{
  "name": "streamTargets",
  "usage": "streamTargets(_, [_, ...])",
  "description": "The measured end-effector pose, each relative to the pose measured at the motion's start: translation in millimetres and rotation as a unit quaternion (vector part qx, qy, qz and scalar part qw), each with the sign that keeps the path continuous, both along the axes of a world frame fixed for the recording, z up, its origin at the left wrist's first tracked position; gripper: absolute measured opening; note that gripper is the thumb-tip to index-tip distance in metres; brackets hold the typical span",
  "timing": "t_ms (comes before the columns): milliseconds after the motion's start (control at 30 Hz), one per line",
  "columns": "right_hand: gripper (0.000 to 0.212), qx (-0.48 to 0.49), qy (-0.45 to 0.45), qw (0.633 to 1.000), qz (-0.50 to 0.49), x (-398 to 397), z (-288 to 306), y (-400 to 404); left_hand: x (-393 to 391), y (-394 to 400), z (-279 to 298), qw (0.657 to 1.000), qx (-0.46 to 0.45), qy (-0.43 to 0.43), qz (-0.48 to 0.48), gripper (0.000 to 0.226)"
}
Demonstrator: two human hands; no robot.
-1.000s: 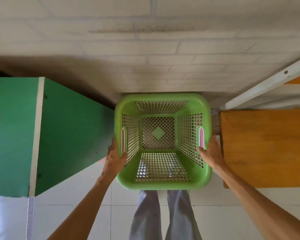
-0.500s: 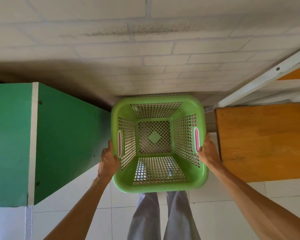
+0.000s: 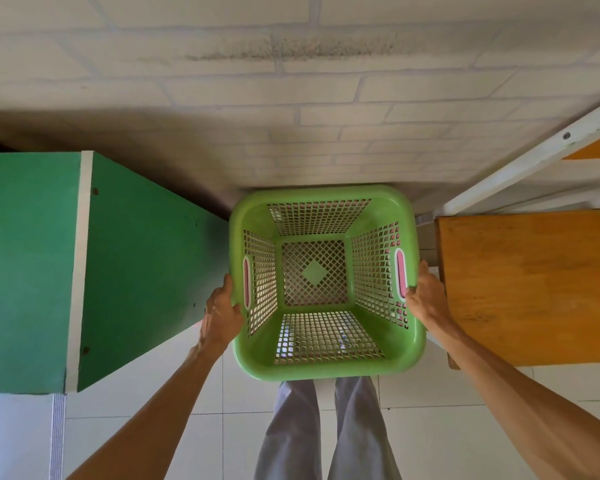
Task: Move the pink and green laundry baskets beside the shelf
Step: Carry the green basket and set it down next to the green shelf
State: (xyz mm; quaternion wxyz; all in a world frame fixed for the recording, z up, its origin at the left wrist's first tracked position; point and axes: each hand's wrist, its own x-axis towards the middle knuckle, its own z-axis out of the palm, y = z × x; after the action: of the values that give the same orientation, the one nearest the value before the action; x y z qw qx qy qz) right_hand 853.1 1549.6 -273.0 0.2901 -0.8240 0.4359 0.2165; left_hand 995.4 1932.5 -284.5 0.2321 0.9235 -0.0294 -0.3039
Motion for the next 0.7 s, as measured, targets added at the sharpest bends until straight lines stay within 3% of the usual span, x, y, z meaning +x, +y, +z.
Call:
streamTargets(233, [0.045, 0.026, 0.037, 0.998, 0.042, 1.1, 10.9, -8.4, 10.4, -1.0, 6.1, 1.000, 0.004, 0.021, -0.002, 0.061])
streamTargets(333, [0.051, 0.050, 0.060, 0.994, 0.070, 4.6, 29.2, -11.6, 9.6, -11.5, 28.7, 0.999, -0.004, 0.035, -0.007, 0.061])
streamTargets(467, [0.068, 0.094, 0.050, 0.988, 0.109, 15.6, 92.3, -4.0, 14.6, -28.0, 87.3, 0.998, -0.026, 0.048, -0.004, 0.069])
streamTargets(633, [0.057, 0.112, 0.025, 0.989, 0.092, 26.2, 194.9, 0.7, 28.0, -46.0, 177.3, 0.993, -0.079, 0.068, -0.055, 0.055])
streamTargets(700, [0.061, 0.102, 0.021, 0.991, 0.080, 27.3, 234.5, -1.2, 39.5, -56.2, 216.6, 0.990, -0.074, 0.053, -0.105, 0.063])
